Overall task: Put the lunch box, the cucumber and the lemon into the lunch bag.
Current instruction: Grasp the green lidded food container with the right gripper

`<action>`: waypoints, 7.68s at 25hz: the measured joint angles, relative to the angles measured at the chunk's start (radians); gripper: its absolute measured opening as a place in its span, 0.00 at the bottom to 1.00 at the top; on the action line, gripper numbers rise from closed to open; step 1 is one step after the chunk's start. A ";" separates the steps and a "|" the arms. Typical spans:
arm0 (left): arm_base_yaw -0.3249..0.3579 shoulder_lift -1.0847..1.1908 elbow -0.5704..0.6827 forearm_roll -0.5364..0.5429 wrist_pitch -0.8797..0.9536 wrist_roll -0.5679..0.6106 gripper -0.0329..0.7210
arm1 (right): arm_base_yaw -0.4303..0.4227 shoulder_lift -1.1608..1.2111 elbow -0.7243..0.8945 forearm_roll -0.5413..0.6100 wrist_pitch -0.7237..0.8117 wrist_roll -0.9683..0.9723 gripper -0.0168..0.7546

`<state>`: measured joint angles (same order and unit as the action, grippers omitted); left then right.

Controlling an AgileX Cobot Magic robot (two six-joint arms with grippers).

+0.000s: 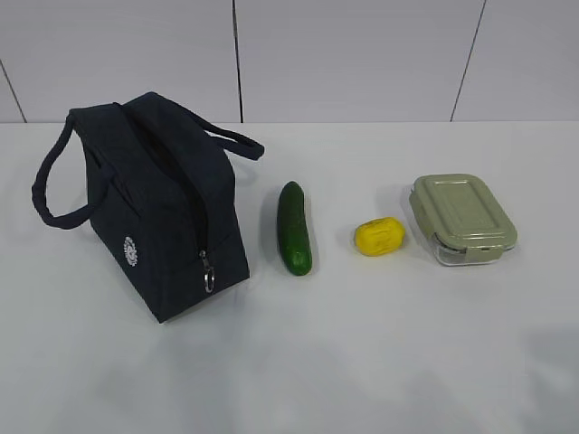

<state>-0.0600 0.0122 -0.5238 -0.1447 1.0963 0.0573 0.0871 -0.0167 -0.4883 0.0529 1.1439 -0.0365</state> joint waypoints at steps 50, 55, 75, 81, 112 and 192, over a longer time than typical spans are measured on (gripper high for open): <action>0.000 0.000 0.000 0.000 0.000 0.000 0.36 | 0.000 0.000 0.000 0.000 0.002 0.000 0.77; 0.000 0.000 0.000 -0.002 0.000 0.000 0.36 | 0.000 0.000 0.000 0.000 0.002 0.000 0.77; 0.000 0.000 0.000 -0.003 0.000 0.000 0.36 | 0.000 0.039 -0.012 -0.002 0.002 0.000 0.80; 0.000 0.000 0.000 -0.003 0.000 0.000 0.36 | 0.000 0.229 -0.065 -0.004 -0.042 0.037 0.80; 0.000 0.000 0.000 -0.003 0.000 0.000 0.36 | -0.017 1.205 -0.699 0.544 -0.119 -0.475 0.79; 0.000 0.000 0.000 -0.003 0.000 0.000 0.36 | -0.579 2.264 -1.033 1.137 0.044 -0.966 0.78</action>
<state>-0.0600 0.0122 -0.5238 -0.1475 1.0963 0.0573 -0.4918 2.2470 -1.5209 1.1901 1.1883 -1.0024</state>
